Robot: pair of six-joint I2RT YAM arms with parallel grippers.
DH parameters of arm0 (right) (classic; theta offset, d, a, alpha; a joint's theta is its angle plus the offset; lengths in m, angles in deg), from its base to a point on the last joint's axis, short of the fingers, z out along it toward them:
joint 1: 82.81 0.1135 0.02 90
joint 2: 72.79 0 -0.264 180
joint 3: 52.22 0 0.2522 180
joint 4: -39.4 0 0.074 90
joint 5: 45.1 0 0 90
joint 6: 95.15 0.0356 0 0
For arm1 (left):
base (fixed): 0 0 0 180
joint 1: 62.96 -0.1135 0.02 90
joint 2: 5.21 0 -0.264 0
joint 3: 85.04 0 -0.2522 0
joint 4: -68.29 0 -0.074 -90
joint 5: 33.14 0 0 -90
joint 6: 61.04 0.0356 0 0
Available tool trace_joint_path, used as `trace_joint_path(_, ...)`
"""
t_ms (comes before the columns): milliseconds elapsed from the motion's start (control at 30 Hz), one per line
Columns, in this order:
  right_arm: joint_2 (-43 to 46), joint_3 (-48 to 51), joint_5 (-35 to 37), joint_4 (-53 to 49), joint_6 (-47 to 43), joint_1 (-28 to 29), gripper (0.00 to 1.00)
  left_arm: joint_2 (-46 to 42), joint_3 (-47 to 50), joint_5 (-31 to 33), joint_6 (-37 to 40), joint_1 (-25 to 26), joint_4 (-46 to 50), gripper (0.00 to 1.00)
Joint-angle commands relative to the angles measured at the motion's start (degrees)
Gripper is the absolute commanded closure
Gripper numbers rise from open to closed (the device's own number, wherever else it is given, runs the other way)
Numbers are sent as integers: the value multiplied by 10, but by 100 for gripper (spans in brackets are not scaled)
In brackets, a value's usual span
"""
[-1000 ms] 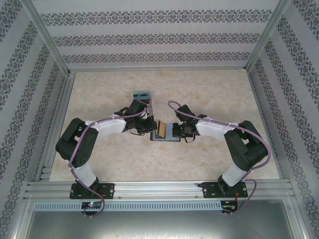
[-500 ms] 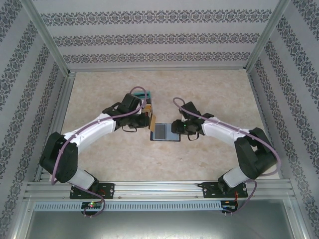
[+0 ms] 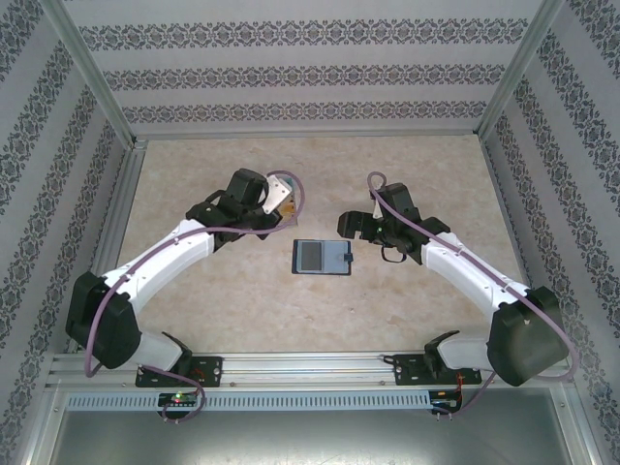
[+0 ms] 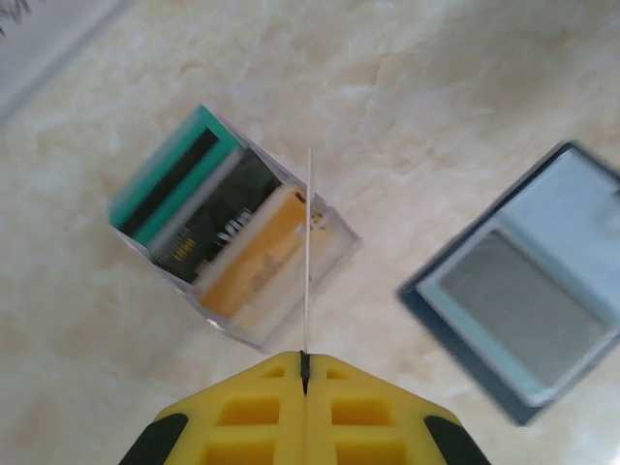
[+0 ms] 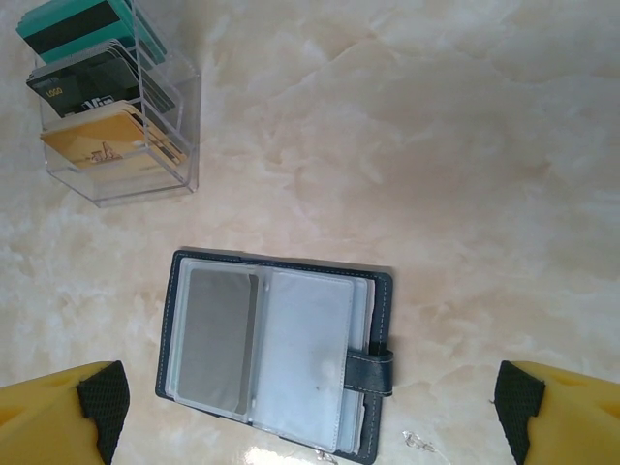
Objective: Take the credit cards out of the card holder
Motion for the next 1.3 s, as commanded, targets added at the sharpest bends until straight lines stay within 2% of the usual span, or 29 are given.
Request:
trace_joint_path(0, 15, -5, 10, -12, -7, -10, 2, 31, -19, 38, 189, -4, -31, 100)
trace_joint_path(133, 16, -3, 10, -14, -7, -15, 2, 70, -40, 31, 278, -4, -12, 100)
trace_joint_path(367, 14, 2, 11, -12, -3, -21, 2, 108, -45, 40, 342, -7, -20, 100)
trace_joint_path(667, -4, -3, 5, -7, -1, -23, 2, 143, -32, 67, 372, -13, -63, 100)
trace_joint_path(1267, -23, -6, -3, 0, 3, -24, 2, 179, -35, 49, 363, -29, -67, 100)
